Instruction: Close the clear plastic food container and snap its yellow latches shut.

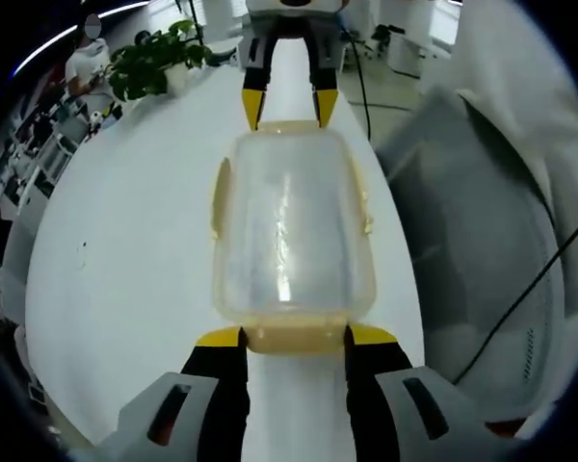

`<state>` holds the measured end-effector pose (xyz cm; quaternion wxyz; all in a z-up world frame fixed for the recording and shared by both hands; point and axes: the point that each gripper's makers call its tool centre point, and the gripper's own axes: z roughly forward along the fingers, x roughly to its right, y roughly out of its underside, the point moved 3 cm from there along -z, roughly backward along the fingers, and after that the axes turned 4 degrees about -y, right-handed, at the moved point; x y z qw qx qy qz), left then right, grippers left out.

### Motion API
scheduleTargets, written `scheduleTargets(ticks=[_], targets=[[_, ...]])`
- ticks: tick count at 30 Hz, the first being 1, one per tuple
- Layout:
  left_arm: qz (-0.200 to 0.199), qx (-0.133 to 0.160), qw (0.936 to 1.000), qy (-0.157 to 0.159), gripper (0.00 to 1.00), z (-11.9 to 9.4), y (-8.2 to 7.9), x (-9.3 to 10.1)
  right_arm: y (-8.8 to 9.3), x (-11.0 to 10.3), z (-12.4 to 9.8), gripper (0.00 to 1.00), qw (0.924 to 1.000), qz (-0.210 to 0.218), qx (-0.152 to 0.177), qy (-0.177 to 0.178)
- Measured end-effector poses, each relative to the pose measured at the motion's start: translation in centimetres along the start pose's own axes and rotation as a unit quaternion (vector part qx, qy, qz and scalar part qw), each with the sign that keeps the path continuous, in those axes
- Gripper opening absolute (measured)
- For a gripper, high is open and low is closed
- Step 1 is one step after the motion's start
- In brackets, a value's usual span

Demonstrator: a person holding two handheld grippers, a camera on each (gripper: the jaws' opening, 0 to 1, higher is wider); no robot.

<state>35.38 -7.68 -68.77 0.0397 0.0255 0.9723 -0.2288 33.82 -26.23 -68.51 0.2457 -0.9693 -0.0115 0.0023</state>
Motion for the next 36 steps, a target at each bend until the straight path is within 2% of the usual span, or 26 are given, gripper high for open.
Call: scheduleTargets(ticks=[22, 36], targets=[[0.001, -0.011, 0.9999, -0.004, 0.37, 2.7, -2.2, -1.0, 3.6, 0.9, -0.3, 0.36, 0.9999, 0.008, -0.014, -0.002], [0.003, -0.022, 0.9998, 0.001, 0.37, 3.4, -1.6, -0.7, 4.0, 0.6, 0.6, 0.36, 0.9998, 0.012, -0.008, -0.012]])
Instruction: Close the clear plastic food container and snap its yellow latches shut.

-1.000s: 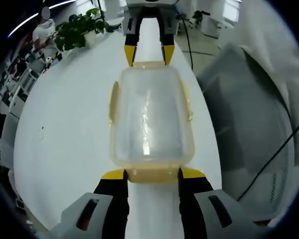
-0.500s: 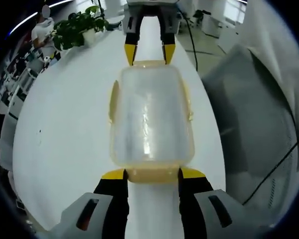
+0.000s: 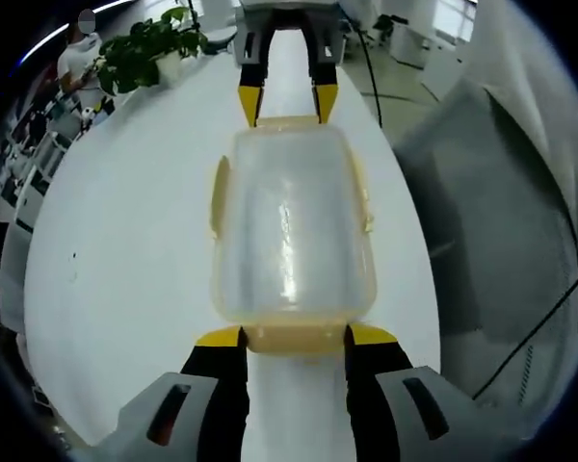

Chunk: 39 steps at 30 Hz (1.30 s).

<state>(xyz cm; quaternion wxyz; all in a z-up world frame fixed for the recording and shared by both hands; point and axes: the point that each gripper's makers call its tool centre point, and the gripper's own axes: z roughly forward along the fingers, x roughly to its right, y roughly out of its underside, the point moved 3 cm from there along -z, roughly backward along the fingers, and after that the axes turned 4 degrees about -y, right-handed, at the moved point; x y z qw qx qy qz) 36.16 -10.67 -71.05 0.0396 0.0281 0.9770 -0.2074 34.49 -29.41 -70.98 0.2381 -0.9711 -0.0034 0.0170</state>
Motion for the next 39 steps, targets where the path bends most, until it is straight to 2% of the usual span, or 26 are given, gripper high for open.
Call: scheduleTargets(ticks=[39], targets=[[-0.012, 0.001, 0.9999, -0.008, 0.37, 0.48, 0.23, 0.08, 0.51, 0.81, 0.84, 0.38, 0.9996, -0.021, -0.016, -0.003]])
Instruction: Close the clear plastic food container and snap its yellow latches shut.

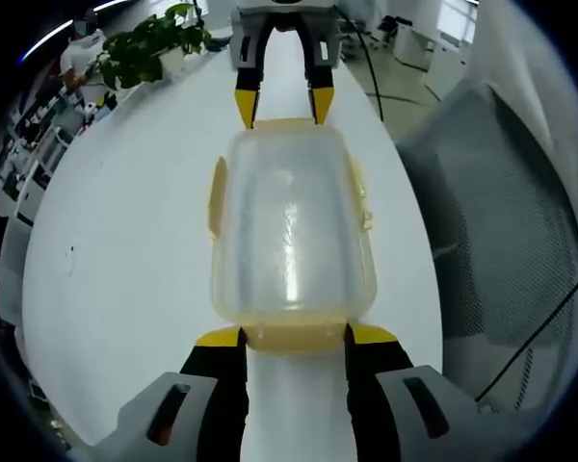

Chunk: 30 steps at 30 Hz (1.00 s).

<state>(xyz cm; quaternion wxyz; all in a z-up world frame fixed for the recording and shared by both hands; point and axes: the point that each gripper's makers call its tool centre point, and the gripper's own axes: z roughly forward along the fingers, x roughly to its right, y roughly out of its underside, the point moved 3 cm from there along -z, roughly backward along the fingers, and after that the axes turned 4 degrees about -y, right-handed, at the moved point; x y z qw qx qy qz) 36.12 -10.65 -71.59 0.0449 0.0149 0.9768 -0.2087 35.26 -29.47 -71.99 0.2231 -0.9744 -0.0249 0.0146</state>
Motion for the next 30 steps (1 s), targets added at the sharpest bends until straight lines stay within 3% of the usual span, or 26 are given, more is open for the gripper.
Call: scheduleTargets(ticks=[5, 8, 11, 13, 15, 18, 20, 24, 25, 27, 29, 30], targets=[[-0.001, -0.009, 1.0000, -0.002, 0.39, 0.0, 0.4, 0.0, -0.1, -0.1, 0.0, 0.43, 1.0000, 0.005, -0.001, -0.003], [-0.009, -0.008, 0.9999, -0.006, 0.55, -0.1, 0.7, 0.1, 0.1, -0.2, -0.4, 0.48, 0.9998, 0.019, -0.004, -0.005], [-0.023, -0.005, 0.9997, 0.003, 0.54, -0.6, 1.1, 0.5, 0.4, -0.5, -0.8, 0.47, 0.9994, 0.034, 0.002, -0.008], [-0.034, -0.011, 0.9994, -0.003, 0.55, -0.8, 1.8, 0.5, 0.6, -0.7, -1.1, 0.47, 0.9993, 0.036, 0.003, -0.005], [-0.058, 0.002, 0.9983, -0.012, 0.54, -1.2, 2.0, 0.4, 0.6, -0.5, -1.5, 0.44, 0.9989, 0.046, 0.004, 0.007], [-0.124, 0.034, 0.9914, -0.023, 0.55, -2.0, 1.9, -0.1, 0.0, -0.3, -2.1, 0.41, 0.9955, 0.088, 0.028, 0.022], [-0.158, 0.053, 0.9857, -0.025, 0.52, -2.4, 1.7, -0.2, -0.3, -0.1, -2.5, 0.42, 0.9892, 0.137, 0.043, 0.029], [-0.211, 0.074, 0.9745, -0.022, 0.49, -2.7, 1.3, -0.2, -0.4, 0.3, -2.9, 0.36, 0.9835, 0.167, 0.055, 0.043], [-0.240, 0.077, 0.9674, -0.017, 0.49, -2.7, 1.2, -0.2, -0.4, 0.3, -3.0, 0.35, 0.9810, 0.179, 0.056, 0.047], [-0.257, 0.095, 0.9615, -0.017, 0.45, -2.8, 0.7, -0.4, -0.5, 0.6, -3.0, 0.34, 0.9740, 0.207, 0.068, 0.061], [-0.303, 0.092, 0.9485, -0.016, 0.43, -2.7, 0.6, -0.4, -0.6, 0.5, -3.0, 0.34, 0.9663, 0.236, 0.077, 0.068], [-0.313, 0.095, 0.9449, -0.017, 0.44, -2.7, 0.5, -0.5, -0.6, 0.4, -3.0, 0.34, 0.9636, 0.246, 0.079, 0.069]])
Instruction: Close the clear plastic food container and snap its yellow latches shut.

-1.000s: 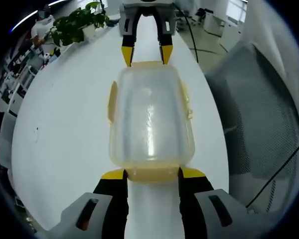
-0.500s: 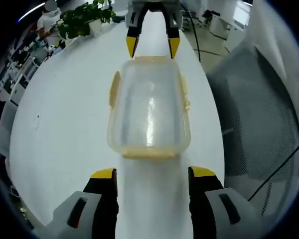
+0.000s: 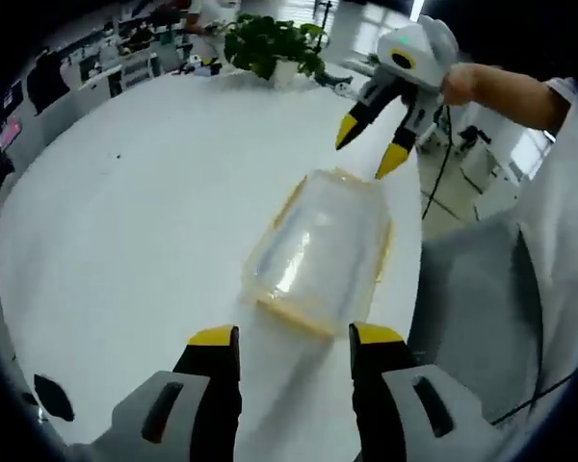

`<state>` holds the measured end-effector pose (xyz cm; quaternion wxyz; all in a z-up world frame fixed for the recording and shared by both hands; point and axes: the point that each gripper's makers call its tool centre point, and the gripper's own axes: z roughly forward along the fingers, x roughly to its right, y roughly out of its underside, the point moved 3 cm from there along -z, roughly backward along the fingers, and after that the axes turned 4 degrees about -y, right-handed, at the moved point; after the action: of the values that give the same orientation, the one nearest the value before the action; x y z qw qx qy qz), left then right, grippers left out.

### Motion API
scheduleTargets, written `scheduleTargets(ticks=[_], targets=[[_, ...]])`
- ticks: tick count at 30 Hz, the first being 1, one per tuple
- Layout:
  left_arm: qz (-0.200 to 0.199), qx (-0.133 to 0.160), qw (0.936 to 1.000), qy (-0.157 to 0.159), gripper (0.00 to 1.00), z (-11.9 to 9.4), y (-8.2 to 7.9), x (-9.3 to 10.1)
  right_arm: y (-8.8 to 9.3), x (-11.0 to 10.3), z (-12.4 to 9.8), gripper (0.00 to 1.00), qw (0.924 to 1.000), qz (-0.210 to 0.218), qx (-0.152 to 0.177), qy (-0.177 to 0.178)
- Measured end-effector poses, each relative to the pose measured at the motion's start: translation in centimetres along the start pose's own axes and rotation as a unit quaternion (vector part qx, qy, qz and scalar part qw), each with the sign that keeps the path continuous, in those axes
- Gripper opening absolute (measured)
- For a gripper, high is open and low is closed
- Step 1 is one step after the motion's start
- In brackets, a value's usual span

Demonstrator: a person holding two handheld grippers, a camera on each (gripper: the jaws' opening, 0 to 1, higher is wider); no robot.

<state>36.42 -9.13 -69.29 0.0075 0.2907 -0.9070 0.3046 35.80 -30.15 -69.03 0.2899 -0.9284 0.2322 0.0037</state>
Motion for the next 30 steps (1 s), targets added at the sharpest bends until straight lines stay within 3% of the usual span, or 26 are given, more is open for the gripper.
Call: scheduleTargets(ticks=[5, 7, 8, 11, 16, 18, 21, 24, 27, 28, 30], targets=[[-0.036, 0.016, 0.9992, 0.001, 0.43, 0.4, -0.3, 0.1, -0.6, -0.2, 0.3, 0.32, 0.9987, 0.040, 0.031, 0.009], [-0.052, 0.018, 0.9985, -0.005, 0.42, 0.7, -0.2, 0.1, -0.4, 0.0, 0.3, 0.29, 0.9987, 0.038, 0.027, 0.022], [-0.082, 0.015, 0.9965, -0.002, 0.42, 0.8, 0.0, 0.2, -0.3, 0.0, 0.5, 0.28, 0.9986, 0.040, 0.024, 0.024], [-0.123, 0.026, 0.9920, -0.004, 0.43, 1.1, 0.0, 0.3, 0.2, -0.1, 1.0, 0.30, 0.9973, 0.067, 0.017, 0.026], [-0.128, 0.025, 0.9913, -0.015, 0.44, 1.5, 0.2, 0.4, -0.2, 0.2, 1.3, 0.30, 0.9896, 0.130, 0.049, 0.039], [-0.157, 0.025, 0.9870, -0.024, 0.42, 1.6, 0.4, 0.3, -0.2, 0.2, 1.4, 0.32, 0.9855, 0.157, 0.051, 0.038], [-0.183, 0.038, 0.9822, -0.018, 0.40, 1.7, 0.1, 0.4, 0.1, 0.2, 1.6, 0.29, 0.9858, 0.158, 0.038, 0.044], [-0.184, 0.037, 0.9820, -0.023, 0.41, 1.9, 0.2, 0.4, 0.1, 0.1, 1.9, 0.29, 0.9851, 0.163, 0.035, 0.042], [-0.223, 0.060, 0.9729, 0.002, 0.41, 2.3, -0.6, 1.1, 0.0, -0.2, 2.2, 0.27, 0.9855, 0.161, 0.036, 0.041], [-0.231, 0.054, 0.9714, -0.003, 0.43, 2.3, -0.4, 1.1, -0.1, -0.4, 2.4, 0.27, 0.9843, 0.168, 0.039, 0.034], [-0.224, 0.048, 0.9735, -0.007, 0.42, 2.5, -0.3, 1.1, -0.2, -0.6, 2.4, 0.27, 0.9831, 0.176, 0.040, 0.030]])
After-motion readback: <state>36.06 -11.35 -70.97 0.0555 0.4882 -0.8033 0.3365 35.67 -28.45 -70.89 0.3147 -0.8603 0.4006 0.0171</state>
